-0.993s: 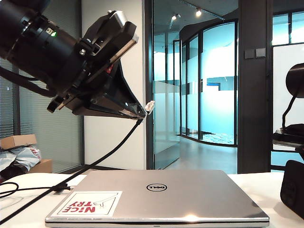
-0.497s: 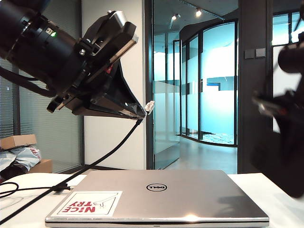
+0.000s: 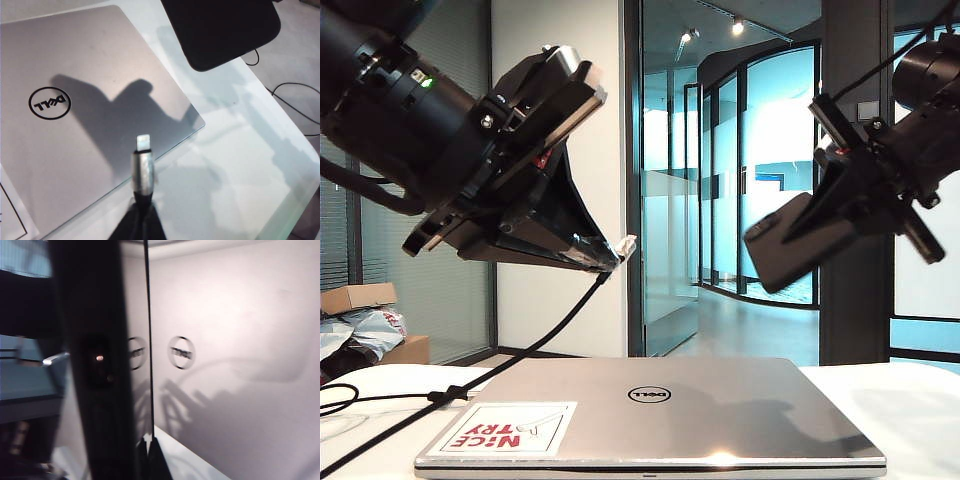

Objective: Pick up the charging cable and the phone, plug the charging cable into the charging port on the phone, and finally place them back on the table.

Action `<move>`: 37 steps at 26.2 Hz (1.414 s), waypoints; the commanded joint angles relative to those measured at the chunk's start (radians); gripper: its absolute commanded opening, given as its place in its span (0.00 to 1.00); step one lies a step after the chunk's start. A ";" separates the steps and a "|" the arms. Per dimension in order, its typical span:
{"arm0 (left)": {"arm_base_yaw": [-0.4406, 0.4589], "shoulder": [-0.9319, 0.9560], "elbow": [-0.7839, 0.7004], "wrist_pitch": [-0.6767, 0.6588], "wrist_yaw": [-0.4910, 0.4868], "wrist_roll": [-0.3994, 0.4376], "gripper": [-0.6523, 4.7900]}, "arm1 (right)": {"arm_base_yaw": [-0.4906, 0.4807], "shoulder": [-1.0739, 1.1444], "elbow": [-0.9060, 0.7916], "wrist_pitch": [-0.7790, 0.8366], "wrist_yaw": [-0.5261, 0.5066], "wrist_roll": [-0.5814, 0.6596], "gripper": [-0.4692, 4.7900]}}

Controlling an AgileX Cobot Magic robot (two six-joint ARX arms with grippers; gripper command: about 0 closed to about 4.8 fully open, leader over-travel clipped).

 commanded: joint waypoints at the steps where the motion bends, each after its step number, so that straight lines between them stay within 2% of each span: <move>1: -0.001 -0.002 0.002 0.008 0.005 -0.047 0.11 | 0.001 -0.006 -0.042 0.204 -0.092 0.136 0.09; 4: -0.001 -0.002 0.002 0.011 0.005 -0.084 0.11 | 0.010 -0.006 -0.106 0.399 -0.121 0.275 0.09; 6: -0.002 -0.002 0.002 0.011 0.005 -0.110 0.11 | 0.041 -0.006 -0.191 0.652 -0.125 0.457 0.09; 10: -0.016 -0.001 0.002 0.031 0.005 -0.120 0.11 | 0.107 -0.004 -0.251 0.875 -0.109 0.592 0.09; 13: -0.034 -0.001 0.002 0.054 0.005 -0.133 0.11 | 0.162 -0.002 -0.264 0.968 -0.071 0.616 0.09; 17: -0.055 -0.001 0.002 0.063 0.005 -0.177 0.11 | 0.200 0.005 -0.264 1.020 -0.053 0.647 0.09; 21: -0.055 -0.001 0.002 0.066 0.005 -0.308 0.11 | 0.206 0.040 -0.268 1.085 -0.080 0.761 0.09; 28: -0.055 -0.001 0.002 0.078 0.005 -0.311 0.11 | 0.219 0.052 -0.273 1.109 -0.123 0.761 0.09; 37: -0.055 -0.001 0.002 0.078 0.004 -0.311 0.11 | 0.263 0.052 -0.275 1.112 -0.122 0.705 0.09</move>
